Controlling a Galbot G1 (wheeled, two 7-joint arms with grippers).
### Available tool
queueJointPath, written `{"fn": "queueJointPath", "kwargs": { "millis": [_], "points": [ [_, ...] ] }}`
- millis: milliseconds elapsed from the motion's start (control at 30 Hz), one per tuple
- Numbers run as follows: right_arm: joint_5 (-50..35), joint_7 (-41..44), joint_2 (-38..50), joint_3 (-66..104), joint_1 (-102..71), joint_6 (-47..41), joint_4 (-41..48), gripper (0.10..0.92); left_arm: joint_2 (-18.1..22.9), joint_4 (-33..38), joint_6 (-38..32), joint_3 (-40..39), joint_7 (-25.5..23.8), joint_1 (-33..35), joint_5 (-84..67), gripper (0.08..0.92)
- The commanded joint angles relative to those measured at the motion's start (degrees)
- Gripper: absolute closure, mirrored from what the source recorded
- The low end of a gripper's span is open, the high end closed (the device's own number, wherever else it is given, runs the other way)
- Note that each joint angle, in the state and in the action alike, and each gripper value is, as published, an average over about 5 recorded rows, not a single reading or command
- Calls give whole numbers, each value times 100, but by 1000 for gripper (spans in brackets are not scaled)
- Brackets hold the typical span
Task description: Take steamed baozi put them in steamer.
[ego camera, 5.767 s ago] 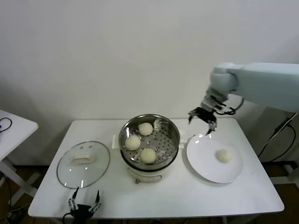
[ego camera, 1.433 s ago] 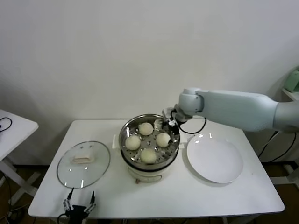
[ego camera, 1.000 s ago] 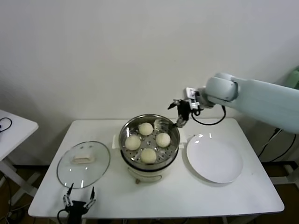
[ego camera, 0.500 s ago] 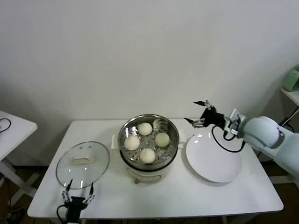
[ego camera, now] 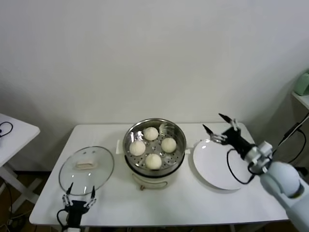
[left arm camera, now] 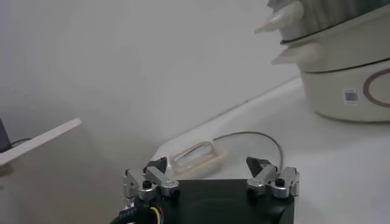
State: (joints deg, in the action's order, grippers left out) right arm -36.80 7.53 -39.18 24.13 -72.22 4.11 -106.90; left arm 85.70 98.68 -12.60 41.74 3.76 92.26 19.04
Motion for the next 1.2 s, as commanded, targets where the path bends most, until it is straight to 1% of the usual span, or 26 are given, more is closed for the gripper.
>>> {"fn": "queueJointPath", "kwargs": {
  "millis": [33, 200, 333, 433, 500, 667, 800, 1200],
  "points": [
    [192, 137, -1617, 1991, -2994, 1353, 272, 203, -80, -44, -96, 223, 693, -203, 1062, 177],
    [207, 74, -1842, 1796, -2937, 1539, 409, 203, -171, -353, -230, 426, 1429, -511, 3092, 177],
    [218, 14, -1978, 1641, -2863, 1615, 472, 203, -317, -795, -250, 356, 1792, -815, 4404, 177],
    [219, -19, -2067, 1552, -2828, 1665, 480, 203, -403, -1131, -258, 251, 2022, -1052, 5113, 177],
    [217, -38, -2112, 1520, -2808, 1687, 476, 203, -432, -1346, -272, 201, 2124, -1197, 5332, 177],
    [206, -87, -2225, 1495, -2743, 1712, 440, 203, -489, -1924, -296, 152, 2294, -1568, 5621, 177],
    [184, -108, -2280, 1493, -2730, 1732, 383, 203, -548, -2244, -307, 160, 2365, -1823, 5812, 177],
    [84, -158, -2378, 1529, -2779, 1771, 246, 203, -752, -2813, -304, 115, 2332, -2376, 6125, 177]
  ]
}}
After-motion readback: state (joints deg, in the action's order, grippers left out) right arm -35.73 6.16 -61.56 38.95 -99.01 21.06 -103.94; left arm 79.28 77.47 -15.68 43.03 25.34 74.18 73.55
